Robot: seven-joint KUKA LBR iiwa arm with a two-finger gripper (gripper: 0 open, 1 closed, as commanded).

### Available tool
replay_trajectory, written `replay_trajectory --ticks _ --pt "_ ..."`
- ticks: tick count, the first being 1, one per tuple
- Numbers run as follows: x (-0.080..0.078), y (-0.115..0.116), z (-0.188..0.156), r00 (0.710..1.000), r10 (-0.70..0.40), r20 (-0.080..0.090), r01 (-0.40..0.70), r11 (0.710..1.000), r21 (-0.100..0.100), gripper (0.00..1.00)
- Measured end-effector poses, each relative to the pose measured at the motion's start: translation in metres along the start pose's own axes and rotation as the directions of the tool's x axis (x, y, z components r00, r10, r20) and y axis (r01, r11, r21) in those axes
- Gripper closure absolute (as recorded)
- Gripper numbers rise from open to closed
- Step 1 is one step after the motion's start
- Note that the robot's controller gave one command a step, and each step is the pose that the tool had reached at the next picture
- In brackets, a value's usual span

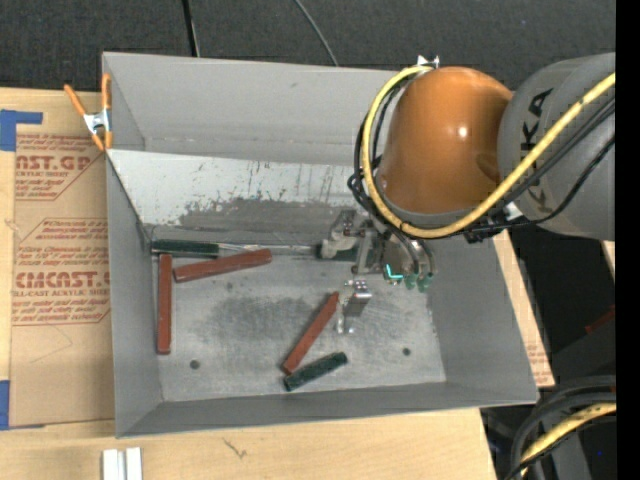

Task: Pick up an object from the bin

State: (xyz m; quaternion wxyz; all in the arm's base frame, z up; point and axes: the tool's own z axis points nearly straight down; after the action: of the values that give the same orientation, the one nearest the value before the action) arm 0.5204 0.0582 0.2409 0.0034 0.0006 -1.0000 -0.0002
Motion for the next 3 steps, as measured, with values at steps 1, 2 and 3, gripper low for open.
replay_trajectory --ticks 1,2,3 --pt "-0.0015 -0.0004 -0.0044 1.000 0.001 0.008 -0.001 1.000 -0.001 1.00" --pt "-0.0015 -0.0004 -0.0044 1.000 0.001 0.009 -0.001 1.000 -0.001 1.00" --pt "-0.0024 -0.0001 -0.0026 1.000 0.006 0.012 -0.006 1.000 -0.001 1.00"
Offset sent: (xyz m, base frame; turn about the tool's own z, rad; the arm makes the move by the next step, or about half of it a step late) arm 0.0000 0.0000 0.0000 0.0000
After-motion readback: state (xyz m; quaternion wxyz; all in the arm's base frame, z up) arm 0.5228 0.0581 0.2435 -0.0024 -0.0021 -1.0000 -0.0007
